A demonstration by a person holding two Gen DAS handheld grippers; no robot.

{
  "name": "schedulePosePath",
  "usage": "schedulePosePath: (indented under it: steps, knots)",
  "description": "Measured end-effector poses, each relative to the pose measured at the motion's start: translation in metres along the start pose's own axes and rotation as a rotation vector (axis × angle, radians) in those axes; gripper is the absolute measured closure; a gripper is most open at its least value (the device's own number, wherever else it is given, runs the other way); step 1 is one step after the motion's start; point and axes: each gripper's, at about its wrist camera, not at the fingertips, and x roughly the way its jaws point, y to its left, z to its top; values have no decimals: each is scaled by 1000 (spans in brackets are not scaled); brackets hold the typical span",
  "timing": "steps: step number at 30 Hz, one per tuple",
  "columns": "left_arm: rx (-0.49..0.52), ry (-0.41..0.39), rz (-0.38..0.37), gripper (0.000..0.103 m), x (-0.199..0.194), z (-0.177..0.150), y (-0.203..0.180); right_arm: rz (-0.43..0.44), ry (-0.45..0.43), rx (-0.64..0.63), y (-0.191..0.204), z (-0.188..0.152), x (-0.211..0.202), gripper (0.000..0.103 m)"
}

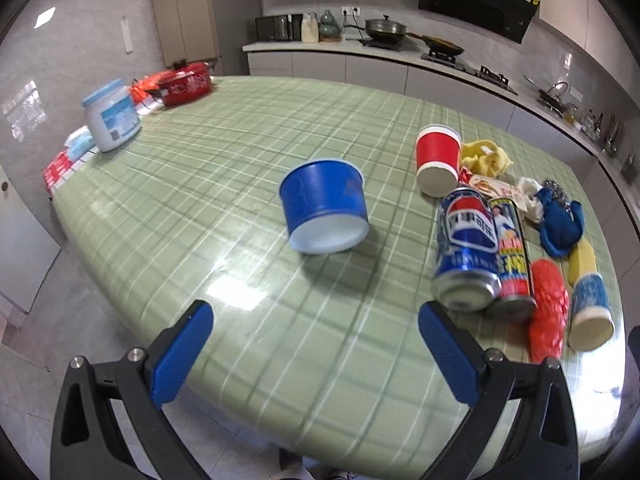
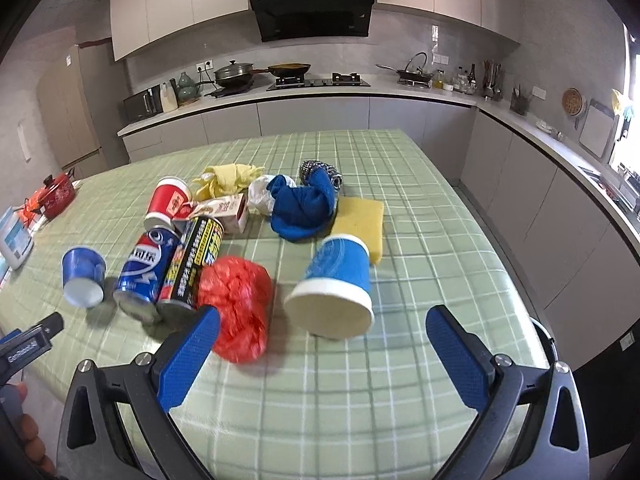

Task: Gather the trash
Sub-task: 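Move the left tool to the blue paper cup and grasp it while the right tool approaches the blue-white cup, then grasp the blue-white paper cup with the right tool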

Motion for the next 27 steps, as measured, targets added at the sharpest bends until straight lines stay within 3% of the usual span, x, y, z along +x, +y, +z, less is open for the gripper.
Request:
schedulePosePath:
  steps: [9, 16, 21, 27]
  knots:
    - [25, 80, -69, 0, 62, 45, 8, -116, 9, 59, 24, 20, 23, 0]
    - [60, 131, -107, 2, 101, 60, 7, -189, 39, 120, 28, 23, 40, 0]
    - [73, 171, -172, 19, 117, 63, 9, -201, 73, 158, 23, 23, 55, 0]
    - [78, 160, -248, 21, 116, 64, 10, -196, 100, 204, 10, 22, 70, 0]
